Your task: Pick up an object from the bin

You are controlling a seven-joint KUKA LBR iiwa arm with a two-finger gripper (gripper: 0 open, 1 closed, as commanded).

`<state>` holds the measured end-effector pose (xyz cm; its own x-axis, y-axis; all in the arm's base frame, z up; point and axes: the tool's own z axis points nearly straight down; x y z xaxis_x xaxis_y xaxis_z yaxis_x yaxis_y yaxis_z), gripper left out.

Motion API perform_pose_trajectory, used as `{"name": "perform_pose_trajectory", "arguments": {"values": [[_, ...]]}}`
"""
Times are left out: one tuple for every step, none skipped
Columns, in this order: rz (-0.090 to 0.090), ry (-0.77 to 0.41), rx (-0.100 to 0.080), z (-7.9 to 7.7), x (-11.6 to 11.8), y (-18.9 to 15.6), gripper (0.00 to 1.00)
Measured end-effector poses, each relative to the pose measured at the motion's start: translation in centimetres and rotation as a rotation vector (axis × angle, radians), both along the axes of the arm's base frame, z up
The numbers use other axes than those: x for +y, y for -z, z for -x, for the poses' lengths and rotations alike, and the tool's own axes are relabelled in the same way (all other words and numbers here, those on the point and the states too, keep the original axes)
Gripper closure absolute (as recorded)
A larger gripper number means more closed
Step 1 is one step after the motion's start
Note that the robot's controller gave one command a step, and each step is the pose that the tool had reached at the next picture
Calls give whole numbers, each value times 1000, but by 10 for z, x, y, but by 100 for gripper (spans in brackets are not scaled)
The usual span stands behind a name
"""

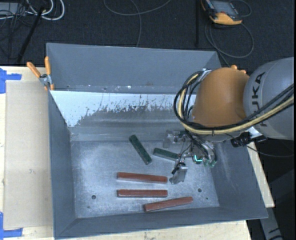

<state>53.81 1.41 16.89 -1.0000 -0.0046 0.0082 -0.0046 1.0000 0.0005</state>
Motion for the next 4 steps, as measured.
{"name": "perform_pose_trajectory", "arguments": {"values": [[1,-65,-7,-64,-51,92,0],[0,-67,-6,-54,-68,100,0],[0,-66,-8,-55,-68,99,100],[0,-126,-17,-46,-29,-31,100]]}}
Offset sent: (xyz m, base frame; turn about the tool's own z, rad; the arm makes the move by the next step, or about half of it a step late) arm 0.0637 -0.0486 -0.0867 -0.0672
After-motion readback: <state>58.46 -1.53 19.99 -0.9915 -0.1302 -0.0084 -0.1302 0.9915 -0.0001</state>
